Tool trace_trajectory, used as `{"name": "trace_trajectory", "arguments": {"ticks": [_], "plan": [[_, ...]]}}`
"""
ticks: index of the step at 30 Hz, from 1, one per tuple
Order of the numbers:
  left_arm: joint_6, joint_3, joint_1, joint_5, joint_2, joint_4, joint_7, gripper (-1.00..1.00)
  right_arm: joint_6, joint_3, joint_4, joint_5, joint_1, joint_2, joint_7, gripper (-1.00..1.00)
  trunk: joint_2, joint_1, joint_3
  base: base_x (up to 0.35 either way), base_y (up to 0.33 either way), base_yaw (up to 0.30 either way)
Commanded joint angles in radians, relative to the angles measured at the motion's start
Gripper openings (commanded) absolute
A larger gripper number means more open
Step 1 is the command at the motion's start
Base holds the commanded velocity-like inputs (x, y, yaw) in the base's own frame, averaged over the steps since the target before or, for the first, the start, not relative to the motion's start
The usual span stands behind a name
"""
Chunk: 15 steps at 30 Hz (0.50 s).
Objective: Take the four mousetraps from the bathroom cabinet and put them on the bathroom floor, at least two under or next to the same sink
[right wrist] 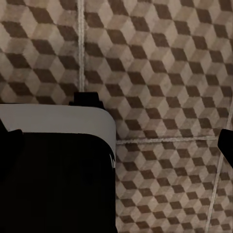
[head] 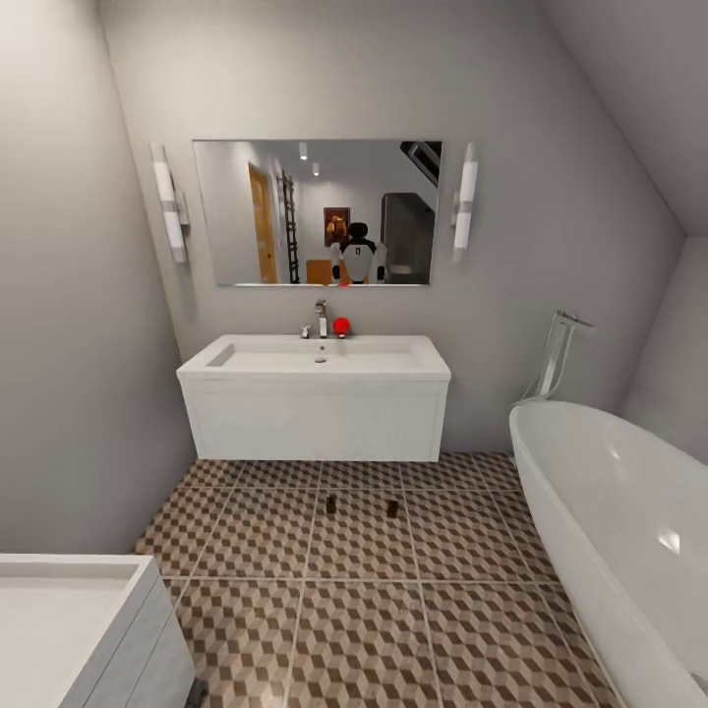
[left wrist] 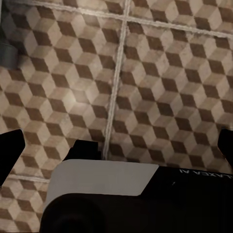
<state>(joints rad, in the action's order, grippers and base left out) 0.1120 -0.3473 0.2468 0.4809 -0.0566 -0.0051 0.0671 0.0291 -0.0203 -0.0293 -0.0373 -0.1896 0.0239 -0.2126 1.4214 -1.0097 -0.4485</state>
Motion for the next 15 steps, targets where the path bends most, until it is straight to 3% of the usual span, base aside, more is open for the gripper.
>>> {"name": "trace_trajectory", "arguments": {"ticks": [1,15], "plan": [[0.003,-0.009,-0.004,0.007,-0.001,0.000,0.003,1.00,0.002,-0.002,-0.003,-0.004,-0.001,0.000,-0.004,1.00,0.001,0.000,-0.001,0.000,0.000,0.000],[-0.007,-0.009,-0.028,0.008,-0.001,0.000,0.004,1.00,-0.007,-0.001,-0.003,-0.003,0.002,0.000,-0.005,1.00,0.001,0.000,-0.001,0.000,0.000,0.000]]}}
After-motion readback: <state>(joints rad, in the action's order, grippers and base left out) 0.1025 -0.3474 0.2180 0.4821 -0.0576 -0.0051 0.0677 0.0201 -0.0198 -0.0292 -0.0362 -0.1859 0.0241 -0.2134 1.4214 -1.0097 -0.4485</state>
